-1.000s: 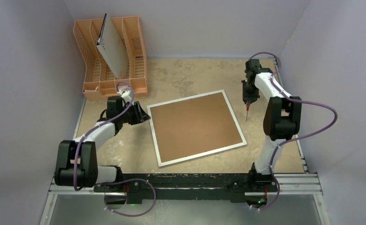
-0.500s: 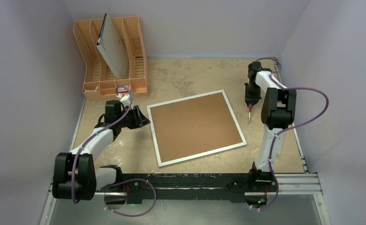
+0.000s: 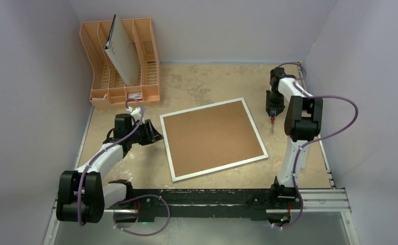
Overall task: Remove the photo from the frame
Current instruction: Place the screwdriver at the center of the board.
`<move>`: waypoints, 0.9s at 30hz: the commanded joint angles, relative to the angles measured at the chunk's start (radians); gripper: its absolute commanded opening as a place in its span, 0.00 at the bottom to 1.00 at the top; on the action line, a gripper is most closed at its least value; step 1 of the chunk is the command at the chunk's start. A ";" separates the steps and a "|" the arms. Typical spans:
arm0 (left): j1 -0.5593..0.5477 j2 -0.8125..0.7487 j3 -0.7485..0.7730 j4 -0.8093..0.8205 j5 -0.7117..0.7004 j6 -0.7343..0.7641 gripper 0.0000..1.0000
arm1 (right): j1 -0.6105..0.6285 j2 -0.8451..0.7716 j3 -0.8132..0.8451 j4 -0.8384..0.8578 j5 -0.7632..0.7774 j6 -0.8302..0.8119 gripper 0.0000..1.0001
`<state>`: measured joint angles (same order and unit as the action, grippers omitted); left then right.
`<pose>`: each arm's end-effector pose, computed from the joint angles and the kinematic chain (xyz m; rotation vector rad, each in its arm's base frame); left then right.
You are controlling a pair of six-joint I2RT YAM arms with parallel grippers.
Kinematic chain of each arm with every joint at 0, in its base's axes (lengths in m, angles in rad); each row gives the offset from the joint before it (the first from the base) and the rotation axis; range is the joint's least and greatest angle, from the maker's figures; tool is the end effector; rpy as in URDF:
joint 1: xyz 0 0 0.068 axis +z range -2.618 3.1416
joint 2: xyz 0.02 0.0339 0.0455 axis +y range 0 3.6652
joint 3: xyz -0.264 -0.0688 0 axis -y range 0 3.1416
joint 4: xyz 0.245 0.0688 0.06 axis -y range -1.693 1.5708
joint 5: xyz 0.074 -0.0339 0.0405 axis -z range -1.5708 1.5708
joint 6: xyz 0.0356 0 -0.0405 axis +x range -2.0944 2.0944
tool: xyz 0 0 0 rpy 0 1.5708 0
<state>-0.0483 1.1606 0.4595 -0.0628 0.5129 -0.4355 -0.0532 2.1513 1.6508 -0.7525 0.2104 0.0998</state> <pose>0.2154 -0.0279 0.1708 -0.1937 2.3533 -0.8374 0.4415 -0.0310 0.1660 0.2618 2.7940 -0.2857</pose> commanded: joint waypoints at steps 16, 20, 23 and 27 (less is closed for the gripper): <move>-0.004 -0.050 -0.094 0.047 0.029 -0.100 0.38 | 0.017 -0.252 -0.251 0.158 -0.442 0.029 0.54; -0.004 -0.028 -0.022 0.081 0.039 -0.095 0.38 | 0.021 -0.299 -0.329 0.228 -0.453 0.122 0.56; -0.004 0.039 0.119 0.025 0.051 0.002 0.41 | 0.021 -0.421 -0.452 0.329 -0.378 0.270 0.61; -0.010 0.215 0.349 -0.024 0.179 0.172 0.42 | 0.021 -0.641 -0.674 0.451 -0.378 0.444 0.72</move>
<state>-0.0486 1.2598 0.5999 -0.1009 0.5606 -0.4374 -0.0319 1.7355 1.1076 -0.4377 -0.1738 0.3393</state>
